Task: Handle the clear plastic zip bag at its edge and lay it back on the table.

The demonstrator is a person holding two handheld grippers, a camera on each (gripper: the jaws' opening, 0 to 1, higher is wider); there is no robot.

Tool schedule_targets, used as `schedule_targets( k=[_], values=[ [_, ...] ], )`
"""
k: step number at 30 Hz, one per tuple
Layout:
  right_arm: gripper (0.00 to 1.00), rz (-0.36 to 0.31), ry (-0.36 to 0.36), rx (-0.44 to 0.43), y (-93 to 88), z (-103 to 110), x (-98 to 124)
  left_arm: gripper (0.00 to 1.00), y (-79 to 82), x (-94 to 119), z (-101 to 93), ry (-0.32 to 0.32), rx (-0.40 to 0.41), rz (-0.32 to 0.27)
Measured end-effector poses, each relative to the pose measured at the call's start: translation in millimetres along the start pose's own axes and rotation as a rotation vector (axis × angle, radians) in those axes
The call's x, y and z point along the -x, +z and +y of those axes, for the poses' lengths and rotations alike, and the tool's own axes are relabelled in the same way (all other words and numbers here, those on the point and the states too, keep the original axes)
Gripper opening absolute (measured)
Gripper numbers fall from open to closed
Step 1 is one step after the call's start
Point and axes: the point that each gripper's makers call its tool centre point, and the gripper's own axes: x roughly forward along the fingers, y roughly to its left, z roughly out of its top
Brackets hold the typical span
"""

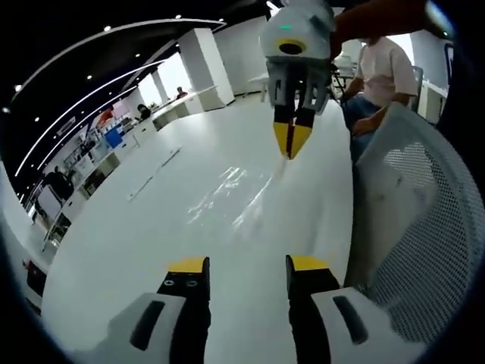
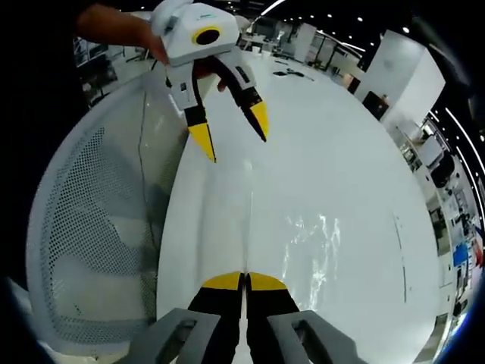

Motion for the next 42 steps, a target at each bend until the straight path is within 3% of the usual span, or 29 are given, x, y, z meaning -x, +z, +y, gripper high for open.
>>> schedule_targets(
  k=[14,35,42],
  values=[
    [0.00,0.002,0.027,0.022,1.4,7,-1,0.15,6.8,-5,-9.5,-0.032,-0.121,0.008],
    [0.00,0.003,0.032,0.013,4.6,11,0,0.00,7.5,-5,-18.9,-0.076,-0.173,0.015],
    [0.03,-0.004,0.019,0.002,6.3,11,-1,0.00,5.8,-5,-23.0,-0.094,-0.182,0.021]
  ],
)
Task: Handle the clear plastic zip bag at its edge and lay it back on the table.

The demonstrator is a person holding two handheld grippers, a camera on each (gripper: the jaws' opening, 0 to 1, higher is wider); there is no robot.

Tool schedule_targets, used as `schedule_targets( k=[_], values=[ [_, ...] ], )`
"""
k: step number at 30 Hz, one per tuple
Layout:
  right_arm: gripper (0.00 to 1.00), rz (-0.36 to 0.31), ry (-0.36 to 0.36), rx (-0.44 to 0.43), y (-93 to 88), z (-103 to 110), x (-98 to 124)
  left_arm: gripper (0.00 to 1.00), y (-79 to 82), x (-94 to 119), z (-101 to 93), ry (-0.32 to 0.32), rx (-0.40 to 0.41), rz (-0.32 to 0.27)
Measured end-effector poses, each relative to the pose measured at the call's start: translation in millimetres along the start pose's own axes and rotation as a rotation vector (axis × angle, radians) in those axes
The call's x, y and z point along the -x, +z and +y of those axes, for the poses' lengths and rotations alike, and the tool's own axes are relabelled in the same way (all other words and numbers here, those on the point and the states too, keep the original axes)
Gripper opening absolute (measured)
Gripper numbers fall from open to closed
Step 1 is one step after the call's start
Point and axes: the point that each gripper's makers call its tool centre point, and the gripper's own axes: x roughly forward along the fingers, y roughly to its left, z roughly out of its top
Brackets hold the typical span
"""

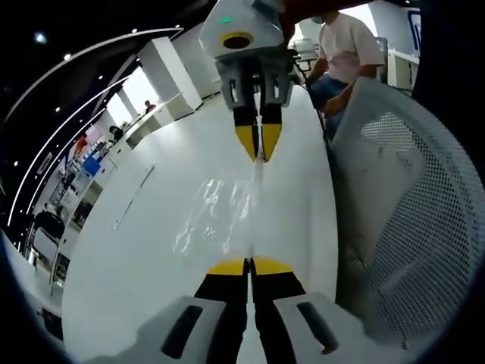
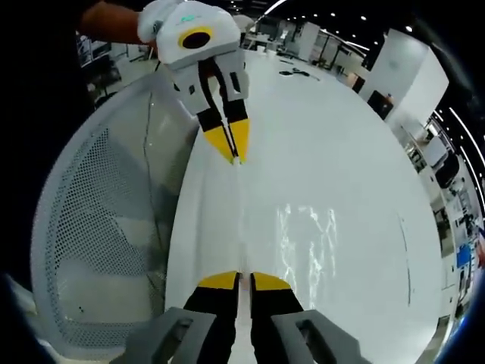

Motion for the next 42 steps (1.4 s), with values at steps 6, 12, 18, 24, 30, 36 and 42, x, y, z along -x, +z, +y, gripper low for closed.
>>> schedule_targets(
  k=[6,12,18,24,30,36,42],
  values=[
    [0.08,-0.020,-0.010,0.006,9.8,-1,0,0.00,1.6,-2,-1.2,-0.006,0.003,-0.006],
    [0.09,-0.036,-0.012,0.020,19.5,-2,-1,0.00,-0.3,-1,-5.4,-0.017,-0.005,0.006],
    [0.10,-0.035,-0.008,0.036,25.5,0,-6,0.00,-1.7,-1,-4.5,-0.015,-0.010,0.010],
    [0.13,-0.053,-0.002,0.025,32.8,0,-6,0.00,-1.3,0,-5.3,-0.015,-0.009,0.012],
    [0.13,-0.055,0.003,0.027,36.6,1,-10,0.00,-2.1,-2,-5.7,-0.016,0.000,0.009],
    [0.12,-0.058,0.006,0.044,42.7,2,-13,0.00,-0.6,-3,-6.9,-0.018,-0.002,0.006],
    [0.12,-0.062,0.011,0.052,47.0,3,-13,0.00,0.8,-3,-5.8,-0.012,0.004,0.001]
  ],
)
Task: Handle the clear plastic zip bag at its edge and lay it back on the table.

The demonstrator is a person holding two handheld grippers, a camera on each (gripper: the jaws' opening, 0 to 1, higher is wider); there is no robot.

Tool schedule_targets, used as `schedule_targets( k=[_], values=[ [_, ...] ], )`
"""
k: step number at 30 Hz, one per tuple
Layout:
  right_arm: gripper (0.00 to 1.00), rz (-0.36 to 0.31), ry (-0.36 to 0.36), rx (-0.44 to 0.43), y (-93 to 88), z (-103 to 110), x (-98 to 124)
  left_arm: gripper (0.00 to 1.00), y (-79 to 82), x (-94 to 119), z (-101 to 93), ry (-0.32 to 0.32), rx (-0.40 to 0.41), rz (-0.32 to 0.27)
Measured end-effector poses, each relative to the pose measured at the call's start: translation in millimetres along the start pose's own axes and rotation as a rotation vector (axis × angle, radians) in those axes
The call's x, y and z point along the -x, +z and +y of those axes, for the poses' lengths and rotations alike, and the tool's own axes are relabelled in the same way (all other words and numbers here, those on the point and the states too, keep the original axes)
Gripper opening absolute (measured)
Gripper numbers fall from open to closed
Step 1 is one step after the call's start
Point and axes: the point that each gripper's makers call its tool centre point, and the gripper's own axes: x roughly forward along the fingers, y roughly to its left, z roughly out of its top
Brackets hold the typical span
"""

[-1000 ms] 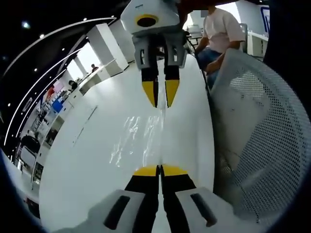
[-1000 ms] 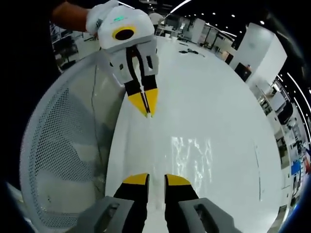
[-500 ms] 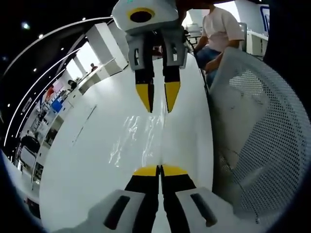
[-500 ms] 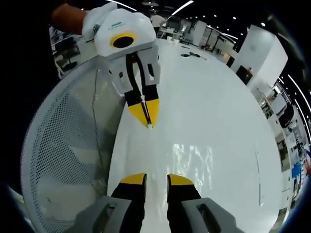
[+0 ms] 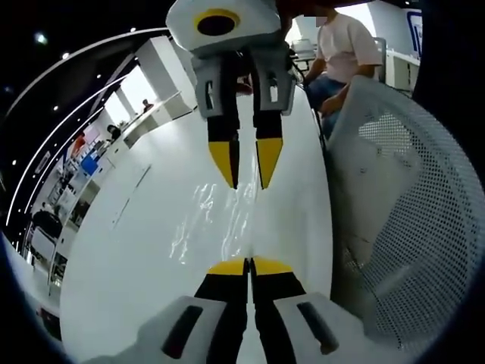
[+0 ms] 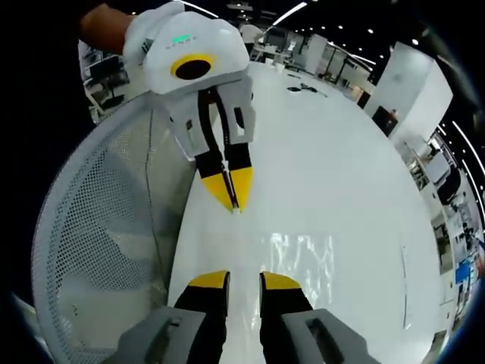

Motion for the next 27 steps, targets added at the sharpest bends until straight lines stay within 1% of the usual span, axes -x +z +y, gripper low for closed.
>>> schedule_targets(
  k=[5,7,11,23,27],
  values=[
    [0.12,-0.013,0.005,0.005,6.9,3,-4,0.00,1.6,-1,-0.1,0.000,0.002,-0.005],
    [0.12,-0.024,0.001,-0.009,9.3,3,-5,0.00,1.8,-1,-0.4,0.001,0.004,-0.006],
    [0.12,-0.029,0.002,-0.017,10.1,5,-8,0.00,2.5,-2,-1.2,0.001,0.005,-0.009],
    [0.10,-0.050,0.011,0.007,25.7,11,-19,0.00,5.9,-2,-5.8,-0.017,-0.011,-0.009],
    [0.10,-0.040,0.015,0.025,28.6,12,-24,0.00,6.8,-1,-5.7,-0.016,-0.017,-0.008]
  ],
)
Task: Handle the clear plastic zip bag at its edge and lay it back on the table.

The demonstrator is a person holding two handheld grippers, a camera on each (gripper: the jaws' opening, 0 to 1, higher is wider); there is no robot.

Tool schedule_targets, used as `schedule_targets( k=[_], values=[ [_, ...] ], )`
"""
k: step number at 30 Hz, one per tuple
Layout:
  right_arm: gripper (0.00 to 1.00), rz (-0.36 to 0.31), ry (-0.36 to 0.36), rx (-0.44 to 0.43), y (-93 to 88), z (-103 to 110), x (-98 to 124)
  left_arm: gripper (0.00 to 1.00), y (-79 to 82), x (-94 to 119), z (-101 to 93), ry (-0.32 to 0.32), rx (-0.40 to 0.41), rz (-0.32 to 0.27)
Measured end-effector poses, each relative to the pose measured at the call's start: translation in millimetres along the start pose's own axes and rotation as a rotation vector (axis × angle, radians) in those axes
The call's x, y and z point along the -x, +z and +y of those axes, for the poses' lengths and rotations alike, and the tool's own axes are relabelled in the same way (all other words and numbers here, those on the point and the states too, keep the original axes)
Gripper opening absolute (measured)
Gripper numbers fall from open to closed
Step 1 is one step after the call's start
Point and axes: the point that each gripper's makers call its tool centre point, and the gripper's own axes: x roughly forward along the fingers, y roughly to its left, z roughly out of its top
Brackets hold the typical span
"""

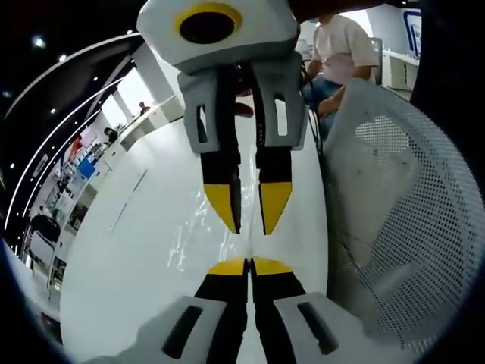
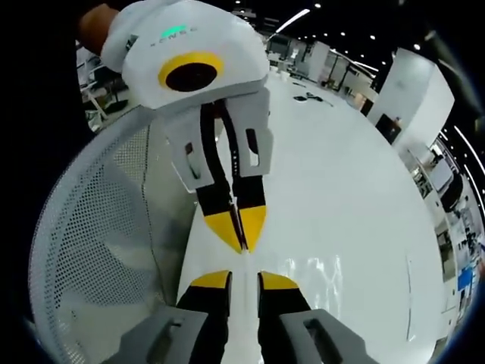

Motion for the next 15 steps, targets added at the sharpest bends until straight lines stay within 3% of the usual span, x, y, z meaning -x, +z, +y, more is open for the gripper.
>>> schedule_targets(
  k=[15],
  values=[
    [0.05,0.006,0.005,0.031,7.5,0.0,-5.4,0.00,7.3,-1.7,-3.7,-0.003,-0.008,-0.010]
  ],
)
